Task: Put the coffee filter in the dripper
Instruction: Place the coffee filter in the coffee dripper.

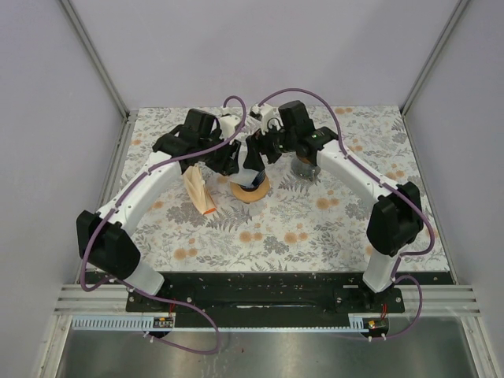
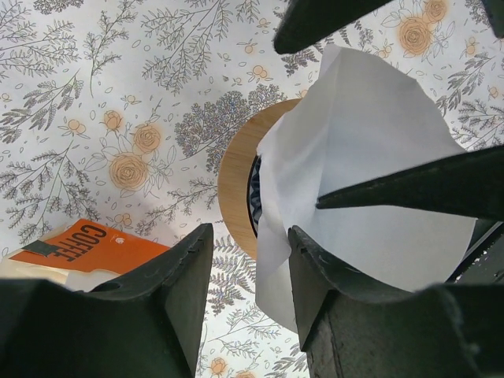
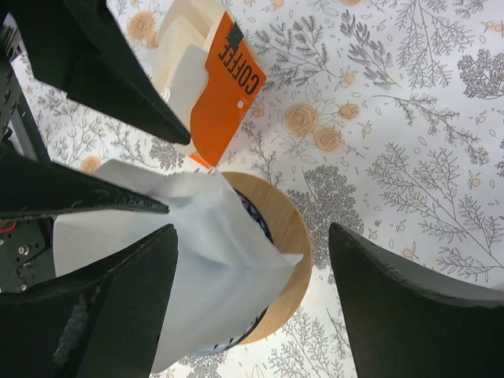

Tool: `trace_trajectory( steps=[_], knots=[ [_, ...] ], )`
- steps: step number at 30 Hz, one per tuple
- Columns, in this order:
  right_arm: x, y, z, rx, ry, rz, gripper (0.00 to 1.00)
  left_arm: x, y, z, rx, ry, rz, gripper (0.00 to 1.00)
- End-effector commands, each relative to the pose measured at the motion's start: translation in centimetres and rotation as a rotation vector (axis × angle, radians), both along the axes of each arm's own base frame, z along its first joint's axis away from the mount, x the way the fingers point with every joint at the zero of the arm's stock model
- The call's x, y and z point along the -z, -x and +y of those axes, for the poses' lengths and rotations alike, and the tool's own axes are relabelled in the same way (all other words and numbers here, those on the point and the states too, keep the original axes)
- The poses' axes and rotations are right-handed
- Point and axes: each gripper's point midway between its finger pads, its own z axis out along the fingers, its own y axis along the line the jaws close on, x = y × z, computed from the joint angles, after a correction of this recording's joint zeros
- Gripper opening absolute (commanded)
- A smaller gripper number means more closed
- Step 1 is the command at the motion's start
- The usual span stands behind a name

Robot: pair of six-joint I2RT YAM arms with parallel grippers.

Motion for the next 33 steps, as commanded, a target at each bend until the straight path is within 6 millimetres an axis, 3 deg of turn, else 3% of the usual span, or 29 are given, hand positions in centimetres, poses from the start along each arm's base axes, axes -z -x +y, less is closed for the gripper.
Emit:
trace_trajectory(
  steps=[1, 6, 9, 14, 22, 25, 29, 33],
  knots=[
    [-2.0, -1.7, 1.2, 0.038, -0.054, -0.035, 0.85, -1.9, -0.1, 0.3, 0.005, 0.014, -0.070, 0.46],
    [-3.1, -1.2, 1.0, 0.035, -0.079, -0.052, 0.85, -2.4, -0.2, 0.2, 0.008, 0.021, -0.088, 0.48],
    [-4.3, -0.8, 0.5, 0.040, -0.084, -0.087, 0.85, -3.1, -0.1, 0.0, 0.017, 0.038, -0.100, 0.50],
    [-6.7, 0.4, -0.2, 0.026, -0.109, -0.138, 0.87, -2.7, 0.0, -0.3, 0.029, 0.045, -0.081, 0.50],
    [-7.7, 1.1, -0.5, 0.016, -0.117, -0.151, 0.86, -2.4, 0.1, -0.4, 0.031, 0.051, -0.068, 0.50],
    [-8.6, 1.5, -0.5, 0.009, -0.139, -0.155, 0.70, -2.4, 0.2, -0.5, 0.032, 0.053, -0.064, 0.50],
    [-8.1, 2.9, 0.8, -0.052, -0.154, -0.123, 0.30, -2.5, 0.1, -0.6, 0.033, 0.057, -0.065, 0.50],
    [-5.8, 3.9, 2.2, -0.109, -0.117, -0.073, 0.13, -2.5, 0.1, -0.6, 0.032, 0.058, -0.064, 0.50]
  ],
)
